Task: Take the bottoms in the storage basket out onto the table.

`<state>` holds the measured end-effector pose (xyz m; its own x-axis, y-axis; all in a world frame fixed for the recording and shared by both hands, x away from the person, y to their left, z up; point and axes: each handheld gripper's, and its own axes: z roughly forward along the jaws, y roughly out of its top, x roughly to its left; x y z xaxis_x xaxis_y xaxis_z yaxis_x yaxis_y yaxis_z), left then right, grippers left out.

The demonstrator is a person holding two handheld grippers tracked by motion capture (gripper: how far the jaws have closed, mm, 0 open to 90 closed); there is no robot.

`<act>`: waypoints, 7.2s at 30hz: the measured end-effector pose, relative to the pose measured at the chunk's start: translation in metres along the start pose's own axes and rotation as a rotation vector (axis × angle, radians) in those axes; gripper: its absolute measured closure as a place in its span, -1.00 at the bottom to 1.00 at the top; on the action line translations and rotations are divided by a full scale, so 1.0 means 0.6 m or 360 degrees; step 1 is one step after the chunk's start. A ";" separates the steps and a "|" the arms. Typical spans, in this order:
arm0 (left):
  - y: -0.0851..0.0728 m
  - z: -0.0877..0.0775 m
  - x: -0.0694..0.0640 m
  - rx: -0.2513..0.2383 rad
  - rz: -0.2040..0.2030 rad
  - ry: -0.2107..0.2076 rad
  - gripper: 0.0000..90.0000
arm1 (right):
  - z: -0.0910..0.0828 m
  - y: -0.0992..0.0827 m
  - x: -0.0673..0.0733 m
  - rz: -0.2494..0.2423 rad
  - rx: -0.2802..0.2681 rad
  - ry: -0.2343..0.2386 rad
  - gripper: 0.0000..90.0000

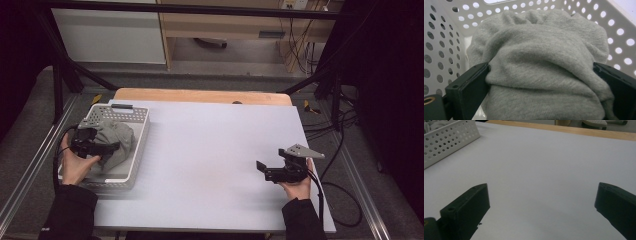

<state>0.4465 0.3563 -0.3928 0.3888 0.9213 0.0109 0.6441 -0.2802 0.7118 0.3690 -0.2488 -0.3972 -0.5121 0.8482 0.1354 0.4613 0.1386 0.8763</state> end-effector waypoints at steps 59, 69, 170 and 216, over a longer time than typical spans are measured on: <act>0.010 -0.015 -0.004 0.0005 -0.0024 0.0015 0.24 | 0.000 0.000 -0.001 0.0005 0.0001 -0.0004 -1.00; 0.013 -0.027 -0.004 -0.0043 -0.0020 0.0016 0.30 | 0.000 0.000 -0.001 0.0003 0.0002 -0.0005 -1.00; 0.042 -0.184 -0.053 -0.0384 0.0053 -0.0103 0.50 | -0.003 0.001 -0.002 -0.0005 -0.0004 -0.0007 -1.00; 0.058 -0.219 -0.123 -0.0472 0.0174 -0.0237 0.50 | -0.005 0.002 -0.002 -0.0002 -0.0008 -0.0010 -1.00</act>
<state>0.3537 0.3139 -0.2764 0.5506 0.8347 0.0115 0.3825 -0.2645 0.8853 0.3682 -0.2513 -0.3951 -0.5082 0.8511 0.1317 0.4570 0.1369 0.8788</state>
